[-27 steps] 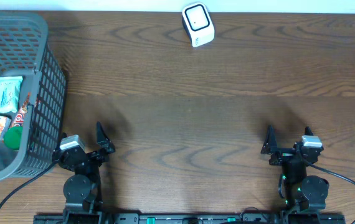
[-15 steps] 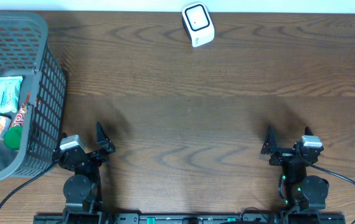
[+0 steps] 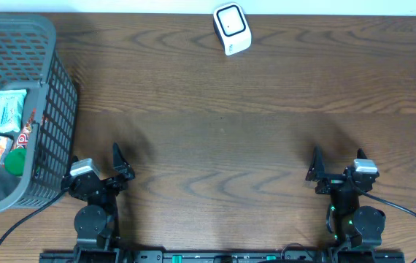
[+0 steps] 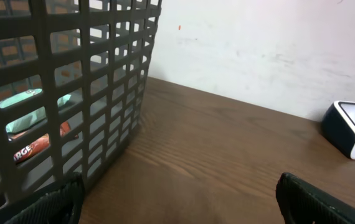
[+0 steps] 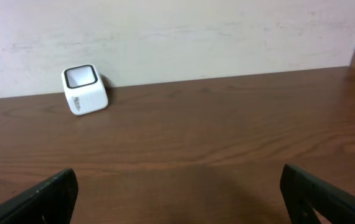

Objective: Scan the item barcode

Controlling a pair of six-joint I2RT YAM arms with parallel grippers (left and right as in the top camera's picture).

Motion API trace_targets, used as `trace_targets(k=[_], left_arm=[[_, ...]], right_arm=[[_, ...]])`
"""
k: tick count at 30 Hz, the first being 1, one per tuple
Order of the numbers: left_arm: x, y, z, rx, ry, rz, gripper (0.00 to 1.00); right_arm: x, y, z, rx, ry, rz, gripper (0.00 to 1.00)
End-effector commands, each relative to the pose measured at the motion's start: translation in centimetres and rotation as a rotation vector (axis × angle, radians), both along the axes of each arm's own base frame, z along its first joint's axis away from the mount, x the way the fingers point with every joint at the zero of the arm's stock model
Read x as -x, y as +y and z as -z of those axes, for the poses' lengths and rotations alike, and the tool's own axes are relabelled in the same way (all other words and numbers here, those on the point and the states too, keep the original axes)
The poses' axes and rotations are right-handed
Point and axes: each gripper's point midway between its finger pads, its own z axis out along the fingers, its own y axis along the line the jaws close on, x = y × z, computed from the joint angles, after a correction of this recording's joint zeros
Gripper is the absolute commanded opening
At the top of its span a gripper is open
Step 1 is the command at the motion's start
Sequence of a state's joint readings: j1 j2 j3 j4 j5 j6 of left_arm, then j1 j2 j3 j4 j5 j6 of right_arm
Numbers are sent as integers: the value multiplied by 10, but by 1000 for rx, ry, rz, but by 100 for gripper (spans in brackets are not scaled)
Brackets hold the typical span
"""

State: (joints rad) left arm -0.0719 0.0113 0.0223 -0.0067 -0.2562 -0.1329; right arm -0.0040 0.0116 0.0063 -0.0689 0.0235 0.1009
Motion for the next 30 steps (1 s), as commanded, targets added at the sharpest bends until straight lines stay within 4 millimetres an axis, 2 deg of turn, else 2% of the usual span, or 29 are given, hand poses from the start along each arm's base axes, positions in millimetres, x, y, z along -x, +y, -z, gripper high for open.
trace_targets(k=[1, 8, 16, 25, 30], left_arm=[[0, 0, 13, -6, 36, 5, 98], [0, -2, 14, 3, 37, 12, 98], [-4, -43, -2, 30, -3, 252, 98], [-2, -45, -19, 29, -35, 267, 98], [1, -45, -36, 30, -20, 269, 98]], right_arm=[[0, 1, 0, 13, -2, -3, 99], [0, 1, 0, 13, -2, -3, 99], [0, 1, 0, 13, -2, -3, 99], [0, 1, 0, 13, -2, -3, 99], [0, 1, 0, 13, -2, -3, 99]])
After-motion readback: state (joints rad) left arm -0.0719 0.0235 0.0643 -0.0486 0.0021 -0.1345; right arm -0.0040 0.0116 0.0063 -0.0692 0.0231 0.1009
